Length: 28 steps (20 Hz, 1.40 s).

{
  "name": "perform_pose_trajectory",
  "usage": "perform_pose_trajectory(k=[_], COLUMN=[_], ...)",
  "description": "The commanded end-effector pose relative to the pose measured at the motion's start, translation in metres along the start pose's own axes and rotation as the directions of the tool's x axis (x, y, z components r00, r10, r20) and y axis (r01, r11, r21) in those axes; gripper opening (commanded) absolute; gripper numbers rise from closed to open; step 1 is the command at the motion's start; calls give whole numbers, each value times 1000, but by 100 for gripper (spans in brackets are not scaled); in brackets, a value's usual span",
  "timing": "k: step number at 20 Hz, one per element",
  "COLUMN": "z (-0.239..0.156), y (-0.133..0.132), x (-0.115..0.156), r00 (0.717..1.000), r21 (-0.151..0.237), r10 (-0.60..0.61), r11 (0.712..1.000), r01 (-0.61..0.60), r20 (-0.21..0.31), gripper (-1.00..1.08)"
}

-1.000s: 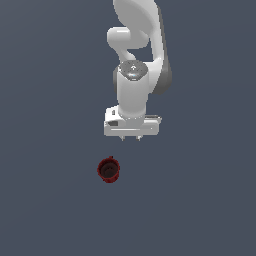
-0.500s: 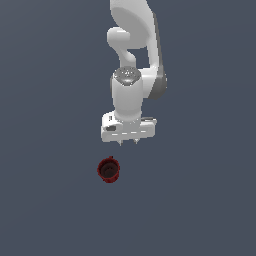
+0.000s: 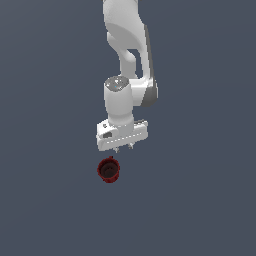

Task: Pick up the object and move it to a goal position.

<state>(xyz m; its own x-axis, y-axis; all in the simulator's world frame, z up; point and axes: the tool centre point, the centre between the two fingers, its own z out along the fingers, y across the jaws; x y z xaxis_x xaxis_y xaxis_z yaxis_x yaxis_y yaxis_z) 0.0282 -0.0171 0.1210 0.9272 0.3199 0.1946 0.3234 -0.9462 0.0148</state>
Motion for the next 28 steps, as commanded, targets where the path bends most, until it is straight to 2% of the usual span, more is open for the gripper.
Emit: perform_pose_trajectory(k=[1, 8, 16, 22, 28], z=[7, 20, 25, 23, 21], y=[5, 19, 33, 41, 45], x=[0, 1, 3, 4, 4], r00=[998, 969, 903, 857, 829], r21=[-2, -28, -98, -152, -185], r10=[-55, -199, -341, -409, -443], r11=[998, 980, 940, 913, 896], r01=[55, 197, 327, 380, 403], r20=[-38, -145, -261, -315, -342], gripper=[28, 28, 28, 28, 28])
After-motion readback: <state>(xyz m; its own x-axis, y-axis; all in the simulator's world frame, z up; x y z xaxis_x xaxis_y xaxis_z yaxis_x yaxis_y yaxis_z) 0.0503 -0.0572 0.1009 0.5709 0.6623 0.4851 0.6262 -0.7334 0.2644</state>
